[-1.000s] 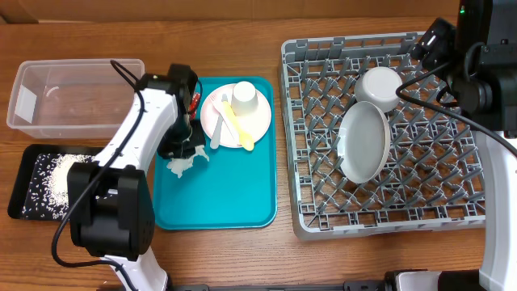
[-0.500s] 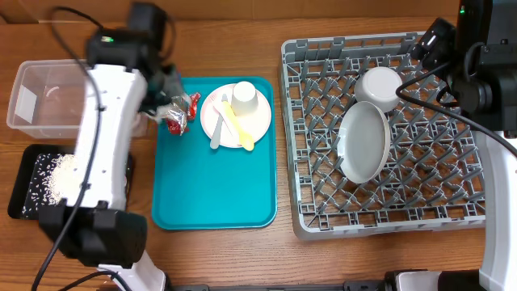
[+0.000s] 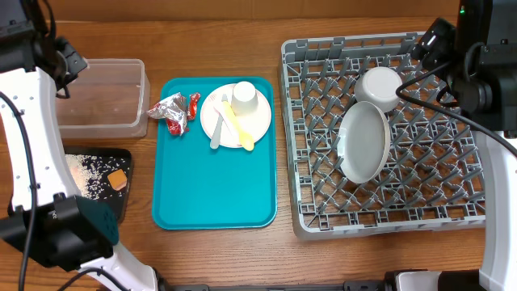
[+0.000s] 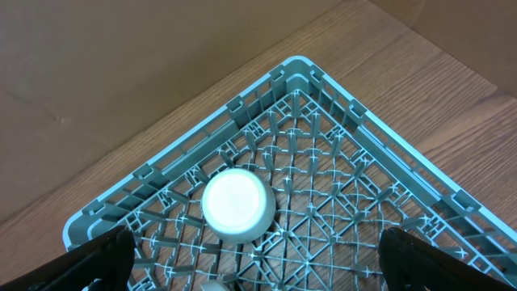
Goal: Sort waste into correct bins and load items into the dishwasher rack
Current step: 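Carry the tissue left and drop it into the clear plastic bin, then move the left gripper back to the silver foil wrapper on the tray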
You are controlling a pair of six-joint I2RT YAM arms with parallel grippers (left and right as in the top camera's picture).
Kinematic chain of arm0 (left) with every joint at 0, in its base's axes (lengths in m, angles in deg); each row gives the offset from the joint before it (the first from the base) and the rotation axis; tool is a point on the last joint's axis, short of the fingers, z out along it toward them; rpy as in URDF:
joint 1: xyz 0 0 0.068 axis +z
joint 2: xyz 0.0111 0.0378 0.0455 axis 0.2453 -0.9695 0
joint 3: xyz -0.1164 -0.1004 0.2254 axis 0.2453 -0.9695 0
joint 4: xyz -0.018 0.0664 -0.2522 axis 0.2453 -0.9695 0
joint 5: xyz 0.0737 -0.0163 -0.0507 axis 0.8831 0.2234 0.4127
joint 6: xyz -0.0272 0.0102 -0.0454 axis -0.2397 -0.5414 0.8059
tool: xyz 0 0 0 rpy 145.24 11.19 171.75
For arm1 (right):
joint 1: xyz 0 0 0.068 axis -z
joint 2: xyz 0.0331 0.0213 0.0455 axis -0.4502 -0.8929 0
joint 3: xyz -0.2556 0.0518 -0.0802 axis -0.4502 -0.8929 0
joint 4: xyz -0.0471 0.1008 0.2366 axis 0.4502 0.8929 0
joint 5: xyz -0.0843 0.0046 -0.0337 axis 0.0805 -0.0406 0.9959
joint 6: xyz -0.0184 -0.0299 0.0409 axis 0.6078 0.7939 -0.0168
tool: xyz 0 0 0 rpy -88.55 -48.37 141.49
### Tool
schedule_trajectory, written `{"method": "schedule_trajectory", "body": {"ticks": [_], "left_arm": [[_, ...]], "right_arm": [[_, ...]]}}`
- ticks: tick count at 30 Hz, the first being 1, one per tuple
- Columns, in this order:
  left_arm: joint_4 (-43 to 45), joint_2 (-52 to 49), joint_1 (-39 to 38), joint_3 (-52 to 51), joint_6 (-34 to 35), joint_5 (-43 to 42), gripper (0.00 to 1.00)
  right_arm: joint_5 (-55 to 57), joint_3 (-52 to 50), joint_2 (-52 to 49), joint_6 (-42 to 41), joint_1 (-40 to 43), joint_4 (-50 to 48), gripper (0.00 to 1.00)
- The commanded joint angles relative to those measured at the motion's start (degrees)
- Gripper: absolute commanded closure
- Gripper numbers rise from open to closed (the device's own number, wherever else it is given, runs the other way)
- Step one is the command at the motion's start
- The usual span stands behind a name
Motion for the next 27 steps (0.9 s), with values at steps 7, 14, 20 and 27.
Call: {"method": "schedule_trajectory", "body": {"ticks": [7, 14, 20, 27], "left_arm": [[4.4, -7.3, 3.5, 0.7, -1.9, 1.3, 0.00], [2.1, -5.3, 3.5, 2.7, -2.2, -0.4, 0.00], [-2.0, -0.9, 2.4, 6.8, -2.4, -20.0, 0.06], [-10.0, 0.0, -7.5, 6.2, -5.4, -26.6, 0.30]], "right_arm": [[0.8, 0.8, -0.1, -0.2, 0.0, -0.2, 0.00], [0.9, 0.8, -0.1, -0.2, 0.0, -0.2, 0.00], [0.8, 0.8, -0.1, -0.2, 0.0, -0.2, 0.00], [0.8, 0.8, -0.1, -0.2, 0.0, -0.2, 0.00]]}}
